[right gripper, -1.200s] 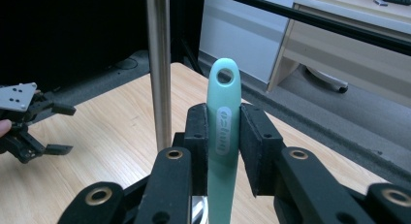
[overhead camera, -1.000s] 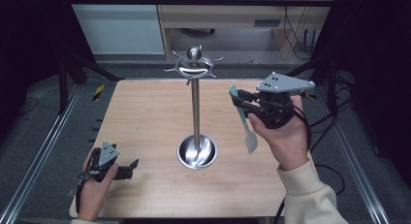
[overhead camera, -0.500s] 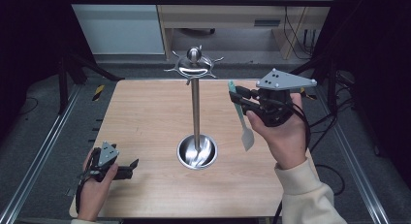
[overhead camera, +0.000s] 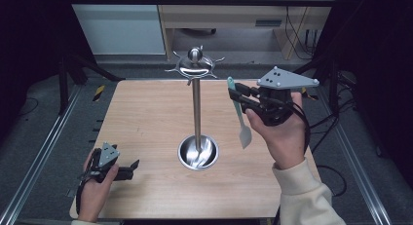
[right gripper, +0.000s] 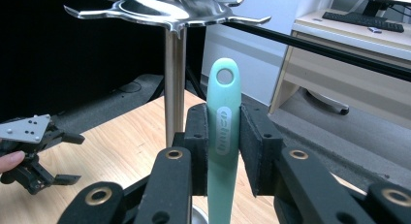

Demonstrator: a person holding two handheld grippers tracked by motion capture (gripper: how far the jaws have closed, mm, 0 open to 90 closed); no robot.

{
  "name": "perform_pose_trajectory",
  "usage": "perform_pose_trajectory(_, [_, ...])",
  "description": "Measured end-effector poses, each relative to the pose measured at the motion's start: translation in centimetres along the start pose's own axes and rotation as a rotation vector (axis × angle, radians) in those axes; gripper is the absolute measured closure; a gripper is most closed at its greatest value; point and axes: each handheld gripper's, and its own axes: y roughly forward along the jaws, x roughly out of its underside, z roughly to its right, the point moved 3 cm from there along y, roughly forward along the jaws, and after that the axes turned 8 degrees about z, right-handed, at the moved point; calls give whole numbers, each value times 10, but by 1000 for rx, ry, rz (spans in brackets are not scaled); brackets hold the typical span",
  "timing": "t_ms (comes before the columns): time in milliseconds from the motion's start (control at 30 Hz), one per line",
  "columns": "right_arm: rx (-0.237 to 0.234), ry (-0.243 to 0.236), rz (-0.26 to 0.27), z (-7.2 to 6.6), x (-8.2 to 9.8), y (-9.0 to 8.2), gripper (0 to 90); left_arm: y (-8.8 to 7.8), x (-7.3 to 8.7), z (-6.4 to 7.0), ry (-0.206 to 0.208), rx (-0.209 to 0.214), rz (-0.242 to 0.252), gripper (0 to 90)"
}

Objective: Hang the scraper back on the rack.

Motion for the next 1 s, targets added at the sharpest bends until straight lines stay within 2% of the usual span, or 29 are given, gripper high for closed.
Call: perform_pose_trajectory(1000, [-29,9,43,-5,-9,-4,741,0,0,0,3,3,-3,27])
